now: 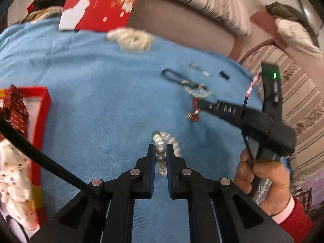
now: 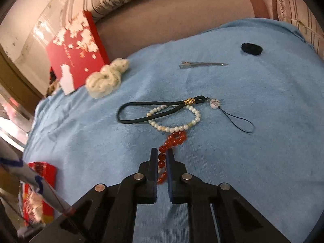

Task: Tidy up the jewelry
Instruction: 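Grasp the red bead bracelet with right tool while left tool holds the pearl bracelet, then carry the pearl and red bead bracelets with both tools over the tray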

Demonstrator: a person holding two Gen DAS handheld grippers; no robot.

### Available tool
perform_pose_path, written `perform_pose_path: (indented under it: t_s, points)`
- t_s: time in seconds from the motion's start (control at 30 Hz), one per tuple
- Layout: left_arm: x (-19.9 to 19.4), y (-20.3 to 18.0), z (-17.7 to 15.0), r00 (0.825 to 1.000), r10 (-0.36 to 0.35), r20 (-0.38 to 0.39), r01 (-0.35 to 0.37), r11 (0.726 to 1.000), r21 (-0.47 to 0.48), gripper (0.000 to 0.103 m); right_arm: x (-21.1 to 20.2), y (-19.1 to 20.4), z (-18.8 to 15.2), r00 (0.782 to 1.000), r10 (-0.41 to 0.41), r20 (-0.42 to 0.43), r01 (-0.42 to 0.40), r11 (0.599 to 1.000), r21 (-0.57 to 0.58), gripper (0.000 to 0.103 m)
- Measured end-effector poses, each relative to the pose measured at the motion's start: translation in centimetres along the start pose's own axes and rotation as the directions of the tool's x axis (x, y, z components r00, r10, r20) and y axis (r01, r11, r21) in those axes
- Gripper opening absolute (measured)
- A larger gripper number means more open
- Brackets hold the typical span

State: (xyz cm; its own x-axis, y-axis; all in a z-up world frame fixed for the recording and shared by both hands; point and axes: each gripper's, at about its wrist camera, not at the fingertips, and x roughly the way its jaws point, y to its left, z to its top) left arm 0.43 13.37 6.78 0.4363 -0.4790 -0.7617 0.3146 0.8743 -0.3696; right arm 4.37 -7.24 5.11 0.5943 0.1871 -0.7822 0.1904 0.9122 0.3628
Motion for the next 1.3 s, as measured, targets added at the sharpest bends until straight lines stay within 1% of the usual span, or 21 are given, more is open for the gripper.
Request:
perform_pose_path:
  t_s: [0.13, 0.27, 0.4, 0.47, 0.53, 0.63, 0.7, 0.77, 0.87, 0.93, 0.97, 1.03, 1.07, 1.1, 1.13, 1.2, 1.3]
  points:
    - [-2.3, 0.5, 0.0, 0.999, -0.022, 0.033, 0.022, 1.0, -0.004, 0.009, -2.8, 0.7, -0.7, 0.999, 0.037, 0.017, -0.036, 0.999, -0.039, 0.008]
    - [-5.2, 2.2, 0.0, 0.997, -0.041, 0.07, 0.044, 0.998, -0.045, 0.009, -5.7, 2.4, -1.4, 0.996, 0.075, 0.038, -0.072, 0.994, -0.085, 0.008]
    - [-8.9, 4.9, -0.5, 0.993, -0.042, 0.11, 0.053, 0.994, -0.096, 0.009, -7.5, 4.6, -2.1, 0.992, 0.119, 0.046, -0.113, 0.986, -0.119, 0.008]
    - [-10.6, 6.2, -0.7, 0.992, -0.033, 0.122, 0.048, 0.991, -0.126, 0.009, -8.1, 6.0, -2.7, 0.989, 0.14, 0.045, -0.133, 0.982, -0.135, 0.008]
    - [-12.6, 8.0, -1.1, 0.989, -0.014, 0.15, 0.039, 0.986, -0.161, 0.009, -8.5, 7.3, -3.3, 0.987, 0.157, 0.042, -0.149, 0.977, -0.153, 0.008]
    - [-15.4, 10.4, -1.9, 0.982, 0.035, 0.186, 0.004, 0.978, -0.209, 0.009, -9.1, 9.8, -4.3, 0.982, 0.184, 0.033, -0.174, 0.965, -0.194, 0.008]
    - [-17.0, 12.4, -2.6, 0.977, 0.077, 0.198, -0.025, 0.968, -0.251, 0.009, -9.5, 11.6, -5.0, 0.977, 0.21, 0.022, -0.2, 0.955, -0.219, 0.008]
    - [-18.0, 14.2, -3.6, 0.974, 0.113, 0.196, -0.052, 0.955, -0.292, 0.009, -9.7, 13.2, -5.6, 0.973, 0.232, 0.011, -0.222, 0.945, -0.238, 0.008]
    - [-18.9, 17.1, -5.0, 0.973, 0.153, 0.17, -0.084, 0.93, -0.358, 0.009, -10.0, 16.1, -6.9, 0.963, 0.27, -0.017, -0.264, 0.923, -0.28, 0.008]
    - [-19.3, 19.3, -6.0, 0.967, 0.215, 0.139, -0.142, 0.903, -0.405, 0.009, -10.1, 17.9, -7.8, 0.956, 0.291, -0.035, -0.288, 0.908, -0.305, 0.008]
    - [-19.4, 20.0, -6.3, 0.964, 0.233, 0.129, -0.16, 0.896, -0.415, 0.009, -10.2, 18.9, -8.3, 0.952, 0.302, -0.046, -0.301, 0.899, -0.319, 0.008]
    - [-19.5, 21.9, -7.1, 0.955, 0.279, 0.096, -0.208, 0.869, -0.449, 0.009, -10.1, 20.6, -9.3, 0.945, 0.319, -0.066, -0.322, 0.884, -0.34, 0.008]
    - [-19.5, 23.0, -7.5, 0.95, 0.302, 0.077, -0.233, 0.851, -0.47, 0.009, -10.0, 21.3, -9.7, 0.942, 0.326, -0.077, -0.332, 0.877, -0.349, 0.008]
    - [-19.5, 23.6, -7.7, 0.947, 0.314, 0.065, -0.246, 0.842, -0.481, 0.009, -9.9, 22.3, -10.3, 0.938, 0.334, -0.091, -0.344, 0.867, -0.36, 0.008]
    - [-19.5, 24.6, -8.1, 0.94, 0.338, 0.041, -0.274, 0.822, -0.499, 0.009, -9.8, 23.0, -10.7, 0.935, 0.339, -0.102, -0.352, 0.861, -0.367, 0.008]
    - [-19.6, 25.8, -8.7, 0.933, 0.359, 0.016, -0.299, 0.799, -0.522, 0.009, -9.3, 24.5, -11.8, 0.928, 0.348, -0.13, -0.371, 0.846, -0.384, 0.008]
    - [-19.8, 27.1, -9.2, 0.932, 0.361, -0.004, -0.302, 0.774, -0.556, 0.009, -8.5, 26.6, -13.3, 0.92, 0.351, -0.173, -0.391, 0.824, -0.41, 0.008]
